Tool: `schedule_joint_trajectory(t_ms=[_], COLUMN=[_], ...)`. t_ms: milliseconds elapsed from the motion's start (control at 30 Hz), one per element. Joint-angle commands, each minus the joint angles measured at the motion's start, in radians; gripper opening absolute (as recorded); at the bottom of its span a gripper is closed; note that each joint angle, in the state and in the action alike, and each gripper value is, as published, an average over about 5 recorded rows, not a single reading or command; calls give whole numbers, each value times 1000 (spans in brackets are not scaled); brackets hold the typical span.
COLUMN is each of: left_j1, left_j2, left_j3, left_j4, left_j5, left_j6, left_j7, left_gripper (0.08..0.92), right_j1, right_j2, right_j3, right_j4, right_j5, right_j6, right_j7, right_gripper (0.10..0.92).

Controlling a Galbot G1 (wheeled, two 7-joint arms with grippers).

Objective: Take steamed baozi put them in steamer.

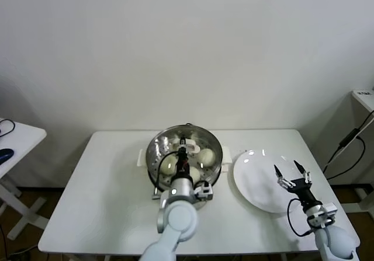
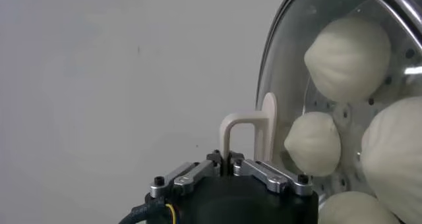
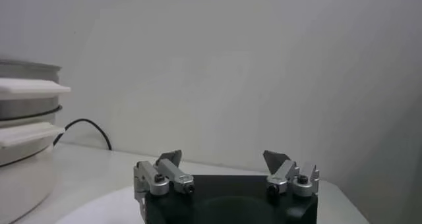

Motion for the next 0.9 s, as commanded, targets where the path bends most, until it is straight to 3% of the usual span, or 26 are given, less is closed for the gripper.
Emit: schedule_joint_trajectory(t_ms=[33, 200, 900], left_j1=[1, 4, 49], left_j2=[4, 11, 61], left_j3=[-1, -1, -1], left_j4=[-9, -20, -170], left_j5=[-8, -15, -62], left_j6=[-7, -18, -41], left_j7=[5, 8, 30], left_gripper=[147, 179, 769], right_j1=[2, 2, 13], right_j2=[0, 0, 6], right_j3=[1, 2, 1], right_j4=[-2, -3, -21], right_j5=[-1, -1, -15], right_j6=[1, 2, 6], right_j7=[-2, -6, -20], right_gripper=[823, 823, 823])
